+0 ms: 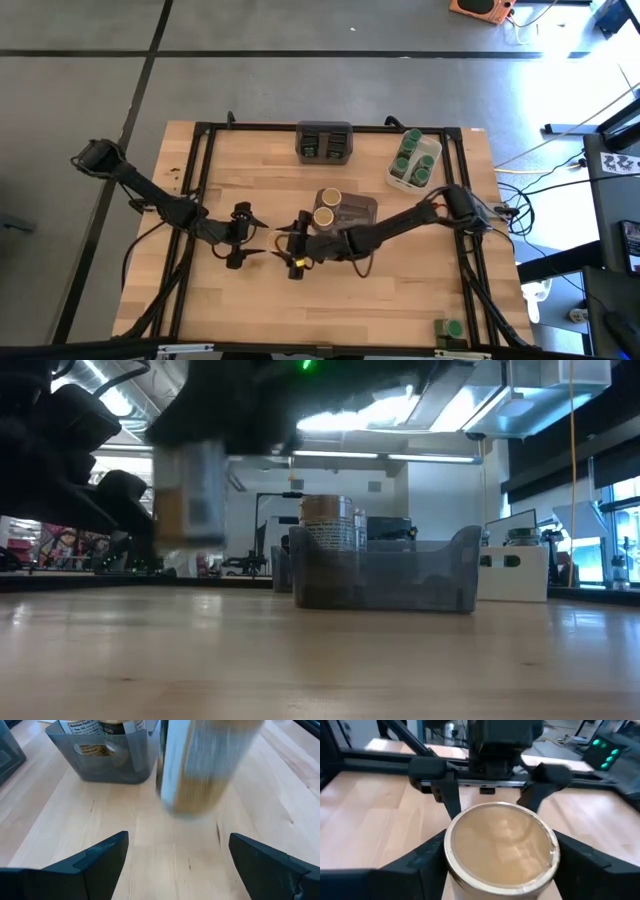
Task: Sort spices by type
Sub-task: Adjust the golden seasoning bottle
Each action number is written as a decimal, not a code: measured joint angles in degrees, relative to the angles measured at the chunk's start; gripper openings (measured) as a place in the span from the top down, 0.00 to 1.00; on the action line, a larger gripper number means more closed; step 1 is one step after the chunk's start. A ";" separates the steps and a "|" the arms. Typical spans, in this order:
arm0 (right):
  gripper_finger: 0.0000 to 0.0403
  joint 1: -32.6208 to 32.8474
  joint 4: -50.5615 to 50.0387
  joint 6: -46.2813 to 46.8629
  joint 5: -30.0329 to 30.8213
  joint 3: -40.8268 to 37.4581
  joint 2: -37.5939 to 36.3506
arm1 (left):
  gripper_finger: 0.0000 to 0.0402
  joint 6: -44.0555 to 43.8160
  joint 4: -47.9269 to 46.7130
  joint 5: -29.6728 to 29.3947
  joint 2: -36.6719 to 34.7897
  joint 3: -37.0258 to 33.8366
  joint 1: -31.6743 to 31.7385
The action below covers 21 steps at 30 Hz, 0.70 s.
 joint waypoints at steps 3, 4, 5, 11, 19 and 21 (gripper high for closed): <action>0.31 1.19 -4.42 -1.71 2.93 0.00 -3.60 | 0.15 0.64 -0.38 -0.02 0.00 0.00 0.00; 0.31 1.59 -6.32 -2.12 4.33 0.00 -4.86 | 0.15 0.67 -0.35 -0.01 0.00 0.00 0.00; 0.31 1.98 -7.35 -2.74 5.78 0.00 -5.93 | 0.15 0.65 -0.33 -0.01 0.00 0.00 0.00; 0.31 4.75 -17.17 -3.29 16.57 0.01 -11.45 | 0.15 0.61 -0.61 -0.02 0.00 0.00 0.00; 0.31 6.35 -32.52 3.80 18.25 0.00 -16.99 | 0.15 0.59 -0.73 -0.04 0.00 0.00 0.00; 0.31 6.31 -37.06 7.37 19.00 0.01 -18.30 | 0.15 0.56 -0.89 -0.04 0.00 0.00 0.00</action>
